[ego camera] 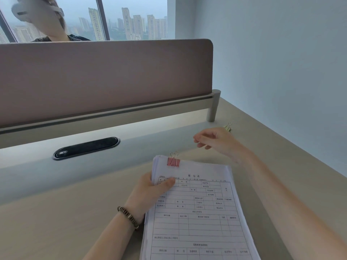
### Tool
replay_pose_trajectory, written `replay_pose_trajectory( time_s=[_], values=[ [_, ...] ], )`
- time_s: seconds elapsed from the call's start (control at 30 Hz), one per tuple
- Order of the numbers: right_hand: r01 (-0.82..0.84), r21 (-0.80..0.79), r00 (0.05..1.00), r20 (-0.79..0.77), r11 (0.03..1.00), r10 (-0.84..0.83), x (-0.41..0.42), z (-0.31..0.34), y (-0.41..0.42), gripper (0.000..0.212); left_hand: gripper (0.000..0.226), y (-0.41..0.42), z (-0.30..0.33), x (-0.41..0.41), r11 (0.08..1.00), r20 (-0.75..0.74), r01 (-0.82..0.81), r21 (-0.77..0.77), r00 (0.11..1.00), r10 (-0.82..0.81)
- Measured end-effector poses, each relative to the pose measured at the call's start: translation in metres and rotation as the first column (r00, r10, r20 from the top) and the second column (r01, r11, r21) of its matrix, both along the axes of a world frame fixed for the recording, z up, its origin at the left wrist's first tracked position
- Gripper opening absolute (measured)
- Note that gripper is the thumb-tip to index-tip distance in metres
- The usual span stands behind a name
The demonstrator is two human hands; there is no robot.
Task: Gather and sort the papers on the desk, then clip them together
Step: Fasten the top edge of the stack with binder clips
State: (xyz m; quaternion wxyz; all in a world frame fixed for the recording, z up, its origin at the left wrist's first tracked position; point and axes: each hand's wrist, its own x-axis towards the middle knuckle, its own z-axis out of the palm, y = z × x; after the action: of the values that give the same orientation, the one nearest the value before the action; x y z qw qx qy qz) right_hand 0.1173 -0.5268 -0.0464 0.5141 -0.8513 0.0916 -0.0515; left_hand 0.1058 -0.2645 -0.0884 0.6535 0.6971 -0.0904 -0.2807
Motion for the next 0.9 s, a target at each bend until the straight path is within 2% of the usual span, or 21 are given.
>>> replay_pose_trajectory(
  time_s=[0.13, 0.27, 0.37, 0.47, 0.63, 0.67, 0.8, 0.9],
  values=[
    [0.311, -0.144, 0.950, 0.093, 0.940, -0.300, 0.001, -0.012, -0.033, 0.009, 0.025, 0.001, 0.002, 0.001, 1.000, -0.074, -0.010, -0.020, 0.997, 0.008],
    [0.551, -0.187, 0.832, 0.204, 0.814, -0.516, 0.001, -0.022, -0.056, 0.028, 0.029, 0.003, 0.001, 0.005, 0.999, -0.134, -0.034, -0.037, 0.991, 0.028],
    [0.566, -0.254, 0.825, 0.164, 0.784, -0.542, 0.008, -0.028, -0.066, 0.044, 0.027, 0.001, 0.000, 0.005, 0.998, -0.130, -0.046, -0.031, 0.991, 0.042],
    [0.548, -0.341, 0.826, 0.081, 0.764, -0.557, 0.020, -0.037, -0.075, 0.052, 0.033, 0.000, 0.000, 0.005, 0.998, -0.121, -0.038, -0.050, 0.992, 0.032],
    [0.571, -0.353, 0.799, 0.030, 0.741, -0.601, 0.039, -0.049, -0.094, 0.060, 0.091, 0.001, -0.001, 0.005, 0.998, -0.095, 0.023, -0.066, 0.995, -0.029],
    [0.574, -0.345, 0.798, 0.029, 0.743, -0.602, 0.042, -0.050, -0.097, 0.059, 0.090, 0.001, -0.001, 0.005, 0.998, -0.083, 0.028, -0.049, 0.996, -0.032],
    [0.591, -0.339, 0.794, 0.085, 0.732, -0.602, 0.053, -0.055, -0.108, 0.035, 0.044, -0.002, 0.002, 0.005, 1.000, -0.072, 0.002, -0.015, 0.997, -0.003],
    [0.623, -0.301, 0.776, 0.129, 0.722, -0.617, 0.056, -0.056, -0.109, 0.034, 0.038, -0.002, 0.002, 0.004, 1.000, -0.066, -0.006, 0.008, 0.998, 0.007]
  ],
)
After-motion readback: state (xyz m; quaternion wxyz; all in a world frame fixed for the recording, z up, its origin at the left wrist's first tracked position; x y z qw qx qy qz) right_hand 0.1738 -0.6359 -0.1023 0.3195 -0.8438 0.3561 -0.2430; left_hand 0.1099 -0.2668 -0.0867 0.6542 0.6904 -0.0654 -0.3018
